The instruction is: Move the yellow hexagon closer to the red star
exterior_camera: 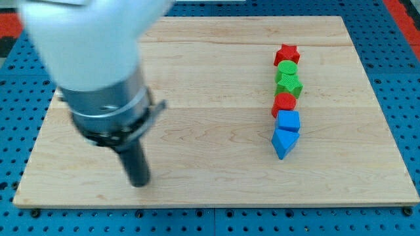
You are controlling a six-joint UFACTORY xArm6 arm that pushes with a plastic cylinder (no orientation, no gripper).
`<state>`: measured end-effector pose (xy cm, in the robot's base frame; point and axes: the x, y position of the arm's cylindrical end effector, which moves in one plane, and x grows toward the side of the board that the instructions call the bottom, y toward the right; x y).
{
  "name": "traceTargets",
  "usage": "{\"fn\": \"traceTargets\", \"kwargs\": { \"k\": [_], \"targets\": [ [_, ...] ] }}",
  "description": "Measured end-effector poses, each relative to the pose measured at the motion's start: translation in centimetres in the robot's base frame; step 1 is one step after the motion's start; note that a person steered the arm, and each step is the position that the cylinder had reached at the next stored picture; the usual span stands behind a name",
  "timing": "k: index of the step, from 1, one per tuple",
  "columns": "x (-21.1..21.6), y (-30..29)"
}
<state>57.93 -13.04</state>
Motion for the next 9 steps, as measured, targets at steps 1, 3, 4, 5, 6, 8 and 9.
{"fn": "traceTargets", "kwargs": {
  "k": [1, 3, 4, 5, 6, 8, 9],
  "targets": [
    [-0.4, -4.2],
    [-1.2, -9.4],
    [-6.2, -9.9],
    [-12.5, -7.8],
    [-16.6, -2.5],
    [-22.0, 5.5],
    [-15.1, -0.3]
  ]
}}
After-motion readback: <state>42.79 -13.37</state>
